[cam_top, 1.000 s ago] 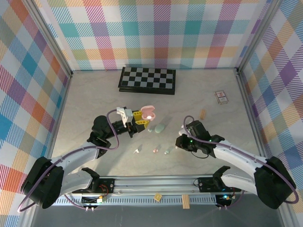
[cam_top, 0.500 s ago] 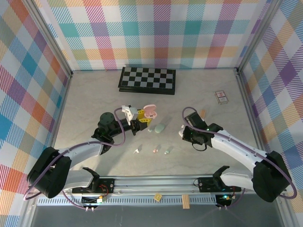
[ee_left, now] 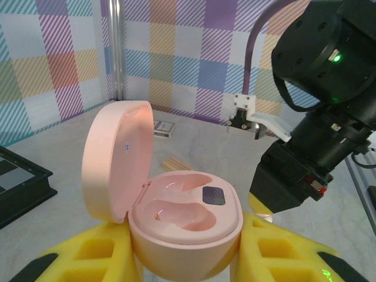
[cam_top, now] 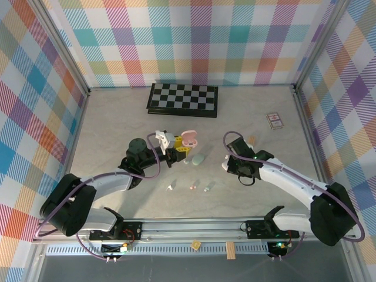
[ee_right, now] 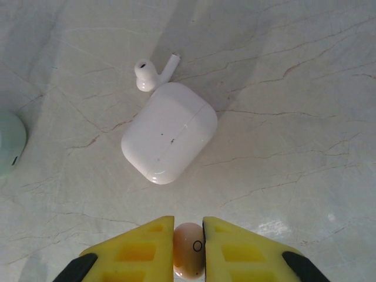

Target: Insert wireless bluetooth earbuds into charging case

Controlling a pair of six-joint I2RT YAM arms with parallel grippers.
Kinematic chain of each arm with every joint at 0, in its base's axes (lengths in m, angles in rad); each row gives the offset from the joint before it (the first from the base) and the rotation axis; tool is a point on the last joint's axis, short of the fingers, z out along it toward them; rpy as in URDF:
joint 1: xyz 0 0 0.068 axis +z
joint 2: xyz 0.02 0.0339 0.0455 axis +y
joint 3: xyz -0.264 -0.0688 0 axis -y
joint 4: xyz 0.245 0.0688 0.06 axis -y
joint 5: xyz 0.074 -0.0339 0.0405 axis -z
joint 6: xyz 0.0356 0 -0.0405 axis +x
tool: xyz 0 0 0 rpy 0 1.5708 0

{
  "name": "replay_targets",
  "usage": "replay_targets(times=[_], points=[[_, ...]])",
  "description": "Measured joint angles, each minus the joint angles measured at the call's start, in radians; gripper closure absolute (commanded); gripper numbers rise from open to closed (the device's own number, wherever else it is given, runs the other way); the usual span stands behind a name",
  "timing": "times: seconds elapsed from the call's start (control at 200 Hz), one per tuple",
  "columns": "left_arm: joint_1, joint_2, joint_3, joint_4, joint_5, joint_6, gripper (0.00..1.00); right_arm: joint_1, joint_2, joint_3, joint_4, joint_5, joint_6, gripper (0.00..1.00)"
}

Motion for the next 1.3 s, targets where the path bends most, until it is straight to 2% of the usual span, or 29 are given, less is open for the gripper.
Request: replay_targets(times=[0.515, 0.92, 1.3], points=[[-0.026, 0.053, 0.043, 0.008, 0.053, -0.021, 0.72, 0.028, -0.198, 0.091, 0.167, -0.248, -0.321, 0.82], [-0.041, 0.019, 0.063, -0.135, 0.09, 0.001, 0.72, 0.033, -0.145, 0.194, 0.307, -0.409, -0.464, 0.81], [-0.047, 0.008, 0.065, -0.136, 0.09, -0.011, 0.73, 0.033, -0.064, 0.211, 0.352, -0.472, -0.496, 0.81]])
